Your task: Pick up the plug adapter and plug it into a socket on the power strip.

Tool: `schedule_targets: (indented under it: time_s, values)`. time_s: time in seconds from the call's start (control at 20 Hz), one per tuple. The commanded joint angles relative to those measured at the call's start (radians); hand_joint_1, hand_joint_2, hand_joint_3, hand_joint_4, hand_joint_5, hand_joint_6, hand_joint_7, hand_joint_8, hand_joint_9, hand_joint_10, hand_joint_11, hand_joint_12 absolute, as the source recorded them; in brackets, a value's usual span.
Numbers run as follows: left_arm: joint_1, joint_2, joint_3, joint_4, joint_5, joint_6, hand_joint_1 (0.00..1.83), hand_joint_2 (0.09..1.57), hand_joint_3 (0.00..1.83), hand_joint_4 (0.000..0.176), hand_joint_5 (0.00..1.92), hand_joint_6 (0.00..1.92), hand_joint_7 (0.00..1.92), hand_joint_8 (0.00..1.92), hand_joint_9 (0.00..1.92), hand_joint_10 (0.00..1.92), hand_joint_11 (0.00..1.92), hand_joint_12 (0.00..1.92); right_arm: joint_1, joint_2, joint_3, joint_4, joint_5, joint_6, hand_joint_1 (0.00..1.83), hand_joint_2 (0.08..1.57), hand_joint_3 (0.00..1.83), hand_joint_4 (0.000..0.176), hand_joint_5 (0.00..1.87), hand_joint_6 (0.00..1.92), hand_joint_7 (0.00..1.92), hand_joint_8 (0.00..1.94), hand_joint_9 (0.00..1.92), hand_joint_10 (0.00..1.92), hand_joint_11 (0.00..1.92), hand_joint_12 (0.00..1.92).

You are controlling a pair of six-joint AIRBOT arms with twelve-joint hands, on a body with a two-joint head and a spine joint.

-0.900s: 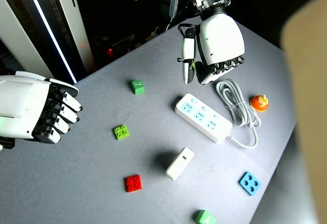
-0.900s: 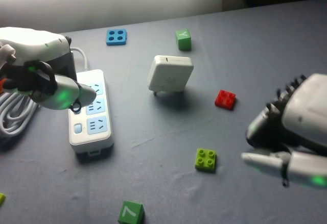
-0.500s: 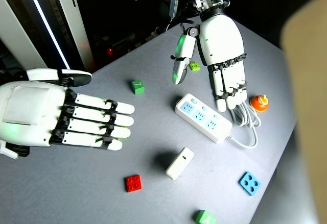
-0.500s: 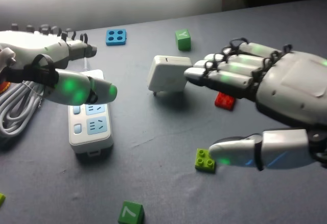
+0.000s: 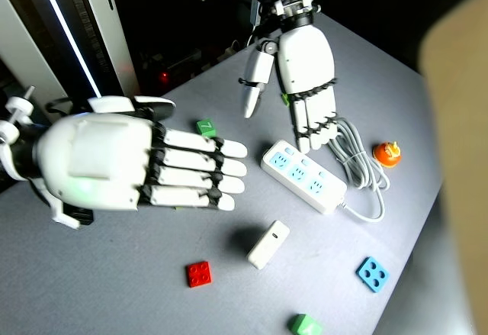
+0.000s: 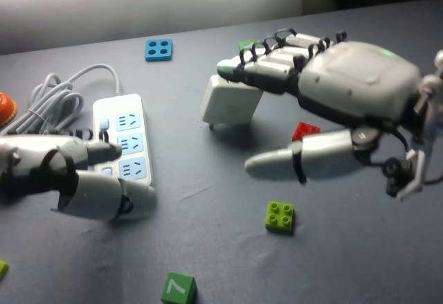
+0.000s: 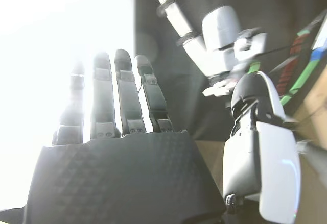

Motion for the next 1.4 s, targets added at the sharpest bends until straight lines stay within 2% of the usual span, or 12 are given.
schedule_targets:
  time_s: [0.0, 0.05, 0.2, 0.3, 0.35, 0.5, 0.75, 0.85, 1.05, 1.1, 1.2, 1.35]
  values:
    - [0.001, 0.003, -0.003, 0.048, 0.002, -0.024, 0.0, 1.18, 0.0, 0.0, 0.03, 0.01, 0.02, 0.01, 0.01, 0.0, 0.02, 0.01, 0.039, -0.007, 0.022, 0.026, 0.077, 0.01, 0.48, 1.04, 0.0, 0.0, 0.15, 0.0, 0.19, 0.0, 0.2, 0.0, 0.0, 0.77]
    - [0.011, 0.002, -0.012, 0.076, 0.002, -0.073, 0.0, 1.18, 0.0, 0.0, 0.02, 0.01, 0.01, 0.0, 0.0, 0.0, 0.02, 0.01, 0.069, -0.019, 0.048, 0.069, 0.029, 0.01, 0.56, 1.05, 0.01, 0.0, 0.15, 0.0, 0.19, 0.0, 0.2, 0.0, 0.0, 0.76]
    - [0.051, -0.02, -0.02, 0.226, -0.004, -0.302, 0.0, 1.18, 0.0, 0.0, 0.03, 0.01, 0.02, 0.01, 0.01, 0.0, 0.02, 0.01, 0.135, -0.056, 0.123, 0.153, -0.071, 0.023, 0.66, 1.11, 0.01, 0.0, 0.12, 0.0, 0.18, 0.0, 0.21, 0.0, 0.0, 0.83]
    - [0.052, -0.042, -0.008, 0.248, -0.035, -0.307, 0.0, 1.18, 0.0, 0.0, 0.03, 0.0, 0.02, 0.0, 0.01, 0.0, 0.02, 0.01, 0.158, -0.076, 0.172, 0.153, -0.102, 0.03, 0.8, 1.1, 0.0, 0.0, 0.13, 0.0, 0.17, 0.0, 0.2, 0.0, 0.0, 0.76]
    - [0.052, -0.051, -0.002, 0.252, -0.032, -0.309, 0.0, 1.19, 0.0, 0.0, 0.03, 0.01, 0.02, 0.0, 0.01, 0.0, 0.03, 0.02, 0.168, -0.082, 0.191, 0.16, -0.139, 0.048, 0.81, 1.11, 0.0, 0.0, 0.12, 0.0, 0.17, 0.0, 0.2, 0.0, 0.0, 0.76]
    - [0.072, -0.086, 0.023, 0.273, -0.065, -0.321, 0.0, 1.19, 0.0, 0.0, 0.03, 0.01, 0.03, 0.01, 0.01, 0.0, 0.03, 0.02, 0.195, -0.114, 0.256, 0.191, -0.263, 0.082, 0.82, 1.12, 0.0, 0.0, 0.11, 0.0, 0.17, 0.0, 0.21, 0.0, 0.0, 0.84]
    - [0.106, -0.123, 0.063, 0.31, -0.058, -0.359, 0.0, 1.19, 0.0, 0.0, 0.05, 0.01, 0.04, 0.01, 0.02, 0.0, 0.03, 0.03, 0.224, -0.19, 0.368, 0.192, -0.349, 0.123, 0.97, 1.09, 0.0, 0.0, 0.12, 0.01, 0.18, 0.01, 0.24, 0.01, 0.0, 0.96]
    - [0.125, -0.146, 0.083, 0.31, -0.072, -0.361, 0.0, 1.19, 0.0, 0.0, 0.04, 0.01, 0.05, 0.01, 0.02, 0.01, 0.01, 0.02, 0.239, -0.249, 0.428, 0.184, -0.387, 0.128, 1.0, 1.15, 0.01, 0.0, 0.15, 0.0, 0.19, 0.0, 0.24, 0.0, 0.0, 0.97]
    - [0.155, -0.149, 0.076, 0.31, -0.078, -0.36, 0.0, 1.19, 0.0, 0.0, 0.01, 0.0, 0.02, 0.01, 0.0, 0.0, 0.01, 0.0, 0.248, -0.274, 0.447, 0.161, -0.418, 0.128, 0.99, 1.16, 0.0, 0.0, 0.17, 0.01, 0.21, 0.01, 0.25, 0.01, 0.0, 0.99]
    - [0.162, -0.145, 0.071, 0.31, -0.082, -0.36, 0.0, 1.19, 0.0, 0.0, 0.01, 0.0, 0.02, 0.0, 0.0, 0.0, 0.0, 0.0, 0.248, -0.277, 0.447, 0.15, -0.421, 0.128, 0.94, 1.18, 0.01, 0.0, 0.16, 0.0, 0.2, 0.0, 0.24, 0.0, 0.0, 0.95]
    - [0.174, -0.132, 0.059, 0.313, -0.083, -0.36, 0.0, 1.19, 0.0, 0.0, 0.02, 0.01, 0.03, 0.01, 0.01, 0.0, 0.01, 0.01, 0.245, -0.284, 0.448, 0.104, -0.423, 0.133, 0.93, 1.22, 0.02, 0.0, 0.16, 0.0, 0.18, 0.0, 0.22, 0.0, 0.0, 0.92]
    - [0.17, -0.131, 0.055, 0.338, -0.083, -0.361, 0.0, 1.19, 0.0, 0.0, 0.05, 0.01, 0.06, 0.01, 0.03, 0.01, 0.04, 0.02, 0.246, -0.287, 0.449, 0.018, -0.418, 0.153, 0.99, 1.18, 0.0, 0.0, 0.19, 0.01, 0.19, 0.01, 0.23, 0.0, 0.0, 0.93]
